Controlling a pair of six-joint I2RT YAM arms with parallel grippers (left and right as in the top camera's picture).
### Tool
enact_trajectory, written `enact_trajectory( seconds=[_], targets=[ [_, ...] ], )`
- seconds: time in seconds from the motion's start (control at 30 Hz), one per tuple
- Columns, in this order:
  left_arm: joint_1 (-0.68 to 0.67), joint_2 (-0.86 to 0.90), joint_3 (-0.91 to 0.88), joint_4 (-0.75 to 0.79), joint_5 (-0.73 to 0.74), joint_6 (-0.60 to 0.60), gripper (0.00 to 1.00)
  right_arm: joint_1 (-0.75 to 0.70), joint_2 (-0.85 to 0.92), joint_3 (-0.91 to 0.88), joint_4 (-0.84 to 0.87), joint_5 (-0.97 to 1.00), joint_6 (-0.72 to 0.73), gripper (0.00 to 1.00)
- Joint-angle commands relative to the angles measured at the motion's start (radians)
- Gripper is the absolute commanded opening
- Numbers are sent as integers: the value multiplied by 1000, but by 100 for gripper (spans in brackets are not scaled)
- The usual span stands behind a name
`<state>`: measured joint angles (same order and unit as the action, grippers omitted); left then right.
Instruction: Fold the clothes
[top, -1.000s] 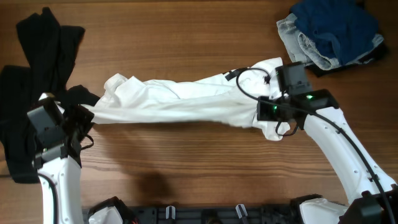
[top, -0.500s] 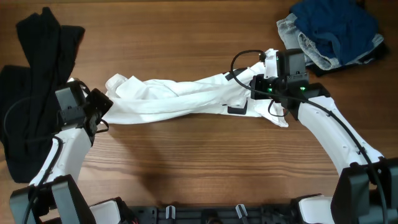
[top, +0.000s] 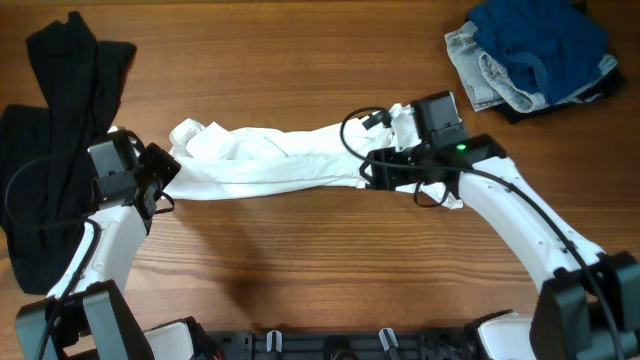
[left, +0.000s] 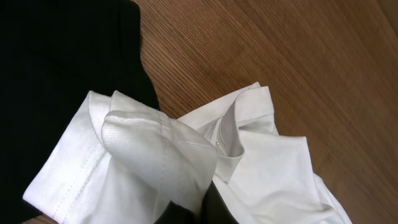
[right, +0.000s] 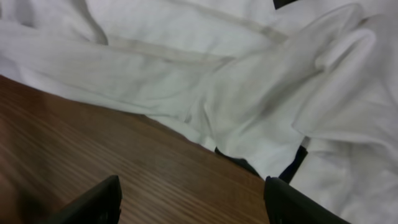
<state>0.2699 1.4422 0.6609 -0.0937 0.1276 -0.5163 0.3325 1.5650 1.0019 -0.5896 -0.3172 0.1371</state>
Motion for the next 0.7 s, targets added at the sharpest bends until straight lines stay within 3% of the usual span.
enact_trajectory(
  seconds=[0.0, 0.07, 0.23, 0.33, 0.43, 0.53, 0.67],
  targets=[
    [-4, 10, 9, 0, -14, 15, 4, 6, 124, -34, 48, 109, 83, 69],
    [-4, 10, 9, 0, -14, 15, 4, 6, 186, -34, 82, 192, 154, 69],
    [-4, 10, 9, 0, -14, 15, 4, 7, 220, -34, 173, 190, 154, 66],
    [-4, 10, 9, 0, -14, 15, 4, 6, 217, -16, 161, 152, 154, 46],
    [-4, 10, 9, 0, -14, 15, 4, 6, 182, 13, 94, 137, 154, 4],
    [-3, -36, 9, -27, -14, 15, 4, 0, 58, 16, 13, 192, 162, 4],
    [-3, -249, 9, -126, -14, 15, 4, -46, -151, 16, -158, 206, 162, 4]
  ],
)
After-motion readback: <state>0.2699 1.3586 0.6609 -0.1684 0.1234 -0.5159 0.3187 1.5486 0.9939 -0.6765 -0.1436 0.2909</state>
